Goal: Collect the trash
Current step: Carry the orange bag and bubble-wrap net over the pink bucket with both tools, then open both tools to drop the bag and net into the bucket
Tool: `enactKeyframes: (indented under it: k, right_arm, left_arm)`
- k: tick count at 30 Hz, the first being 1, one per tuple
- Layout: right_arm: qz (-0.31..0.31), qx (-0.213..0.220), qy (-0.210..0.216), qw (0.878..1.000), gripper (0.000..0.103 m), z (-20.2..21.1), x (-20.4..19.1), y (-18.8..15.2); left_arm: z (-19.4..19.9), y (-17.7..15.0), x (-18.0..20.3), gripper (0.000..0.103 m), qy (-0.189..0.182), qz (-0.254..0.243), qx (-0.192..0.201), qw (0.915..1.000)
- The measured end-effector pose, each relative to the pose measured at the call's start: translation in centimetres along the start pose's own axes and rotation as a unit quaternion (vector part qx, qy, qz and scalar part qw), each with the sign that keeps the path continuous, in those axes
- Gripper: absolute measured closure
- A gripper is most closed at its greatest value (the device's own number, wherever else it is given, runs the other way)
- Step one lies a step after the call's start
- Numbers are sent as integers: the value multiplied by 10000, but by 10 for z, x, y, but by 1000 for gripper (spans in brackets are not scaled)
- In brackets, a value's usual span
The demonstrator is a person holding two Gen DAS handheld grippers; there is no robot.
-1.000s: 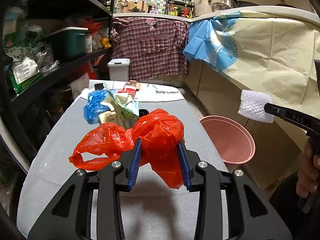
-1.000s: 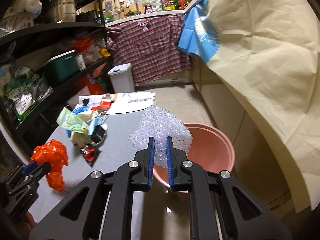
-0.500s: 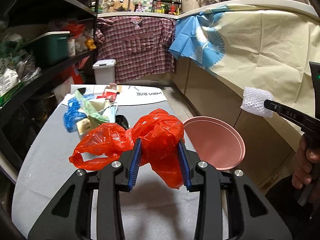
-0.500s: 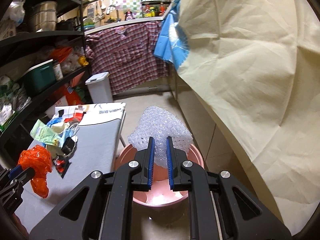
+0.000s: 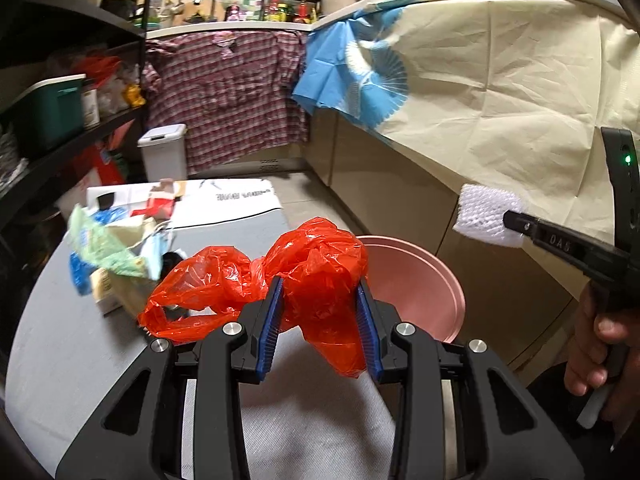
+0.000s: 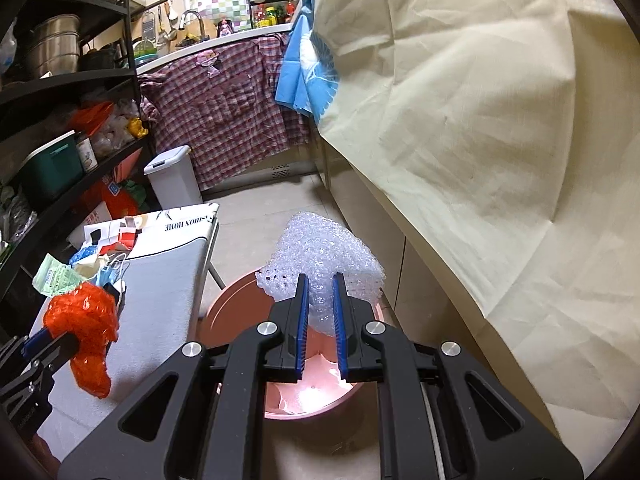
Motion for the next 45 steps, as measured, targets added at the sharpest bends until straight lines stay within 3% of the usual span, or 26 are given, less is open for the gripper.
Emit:
enactKeyframes:
  k: [19,37,40,42,45]
  right_arm:
    - [11,-356,-299,9989,91,-61,2,-12]
    - [-174,-867,-526,9947,90,-107,13,-27]
    - [-174,-909,-612,9938,85,-111,16,-30]
    - [-172,-942,-713,9929,65,-112,19,-33]
    - [-191,-872,-776,9930,57,-110,22,-31]
  left_arm:
    - [-97,48,34,68,-895,-159,-128,9958]
    - [-174,19,61,68,-1400,-183,-854,9863]
    - [-179,12,62,63,-1280,-226,-1015,9863]
    - [-178,9,57,61,-1252,-85,-1059,9864]
    - [-178,7,51,59,-1240,58,-1110,9860]
Point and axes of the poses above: each gripper's, at about its wrist camera, not at the fingertips, and z roughly against the way its jaws point, x to its right, y to its top, the point moved 8 cm from there along -z, roughly the way its jaws point, and after that the axes turned 5 degrees about -z, right-handed, at the moved point
